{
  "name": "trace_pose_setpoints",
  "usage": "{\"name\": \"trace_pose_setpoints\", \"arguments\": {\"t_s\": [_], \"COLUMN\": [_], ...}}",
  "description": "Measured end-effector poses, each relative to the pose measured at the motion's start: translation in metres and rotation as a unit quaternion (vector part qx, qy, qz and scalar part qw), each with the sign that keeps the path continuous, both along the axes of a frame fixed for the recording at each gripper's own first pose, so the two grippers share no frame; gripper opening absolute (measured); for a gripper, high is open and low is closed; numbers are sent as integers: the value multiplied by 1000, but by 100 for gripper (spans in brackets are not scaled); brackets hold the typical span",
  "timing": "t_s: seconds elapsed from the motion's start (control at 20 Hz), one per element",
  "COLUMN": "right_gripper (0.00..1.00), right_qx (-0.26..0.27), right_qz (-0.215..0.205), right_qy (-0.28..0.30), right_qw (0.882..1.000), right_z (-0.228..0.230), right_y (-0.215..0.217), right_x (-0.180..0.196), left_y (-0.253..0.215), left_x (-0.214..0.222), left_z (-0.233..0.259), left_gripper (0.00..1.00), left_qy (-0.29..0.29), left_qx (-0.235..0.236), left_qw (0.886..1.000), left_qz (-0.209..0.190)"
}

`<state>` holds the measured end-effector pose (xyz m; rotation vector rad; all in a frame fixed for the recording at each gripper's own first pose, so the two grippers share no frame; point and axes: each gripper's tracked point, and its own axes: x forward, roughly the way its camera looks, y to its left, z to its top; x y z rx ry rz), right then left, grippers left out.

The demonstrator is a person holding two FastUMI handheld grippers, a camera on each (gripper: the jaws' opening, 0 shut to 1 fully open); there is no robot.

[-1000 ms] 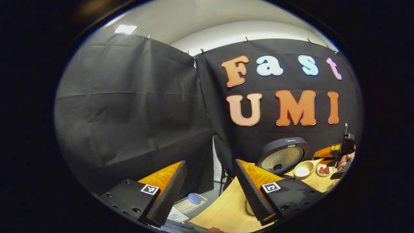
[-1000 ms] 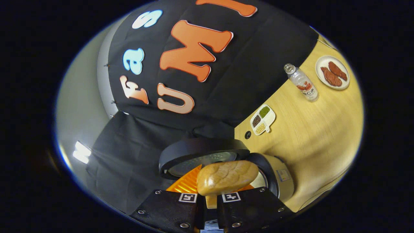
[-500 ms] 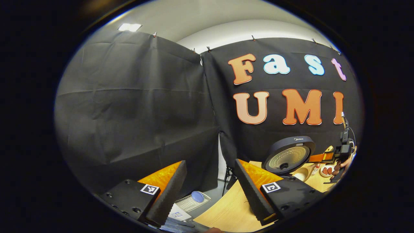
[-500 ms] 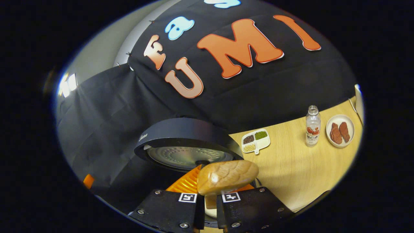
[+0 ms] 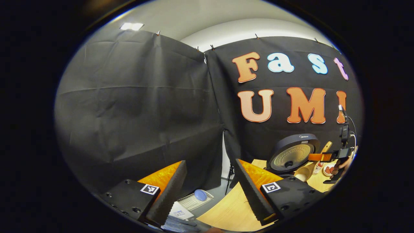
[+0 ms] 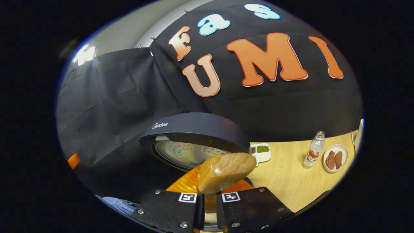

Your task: Close the left gripper, press the button to open the rice cooker; take a wooden spoon from the chopstick holder with the right hand, scoop a spoonful of rice and pour it into the rice cooker, then put the wooden spoon back into the chopstick holder.

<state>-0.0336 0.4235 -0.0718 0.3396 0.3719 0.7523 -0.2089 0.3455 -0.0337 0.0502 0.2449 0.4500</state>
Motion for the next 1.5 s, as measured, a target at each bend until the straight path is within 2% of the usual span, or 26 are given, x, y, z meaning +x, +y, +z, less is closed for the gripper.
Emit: {"name": "trace_pose_setpoints", "arguments": {"t_s": [0.2,0.3,0.35,0.5,0.7,0.75,0.8,0.95,1.05,1.1,1.25,1.45,1.5], "right_gripper": [14,14,14,14,14,14,14,14,14,14,14,14,14], "right_qx": [-22,-39,-51,-88,-113,-118,-121,-129,-123,-112,-52,18,30], "right_qz": [18,24,25,33,48,53,54,57,49,39,26,2,-6], "right_qy": [-39,-64,-81,-142,-196,-208,-219,-242,-236,-219,-149,-81,-68], "right_qw": [999,997,995,985,973,970,967,960,963,968,987,997,997], "right_z": [3,4,5,5,9,9,10,11,13,13,19,32,33], "right_y": [11,17,18,24,35,37,37,36,31,25,1,-46,-60], "right_x": [-5,-7,-8,-13,-25,-27,-29,-30,-30,-28,-22,-11,-8], "left_y": [5,6,7,7,10,11,12,11,11,10,3,-14,-18], "left_x": [-4,-4,-5,-6,-10,-12,-13,-13,-15,-14,-11,5,9], "left_z": [-5,-6,-7,-10,-16,-17,-18,-21,-24,-24,-24,-22,-21], "left_gripper": [99,92,92,92,92,99,92,92,92,92,92,92,99], "left_qy": [3,3,3,5,11,12,13,17,18,19,23,19,19], "left_qx": [-5,-9,-10,-13,-17,-18,-19,-23,-23,-20,-13,-20,-20], "left_qw": [1000,1000,1000,1000,1000,1000,1000,999,999,999,1000,1000,1000], "left_qz": [5,7,8,9,12,14,15,17,17,17,10,-8,-13]}}
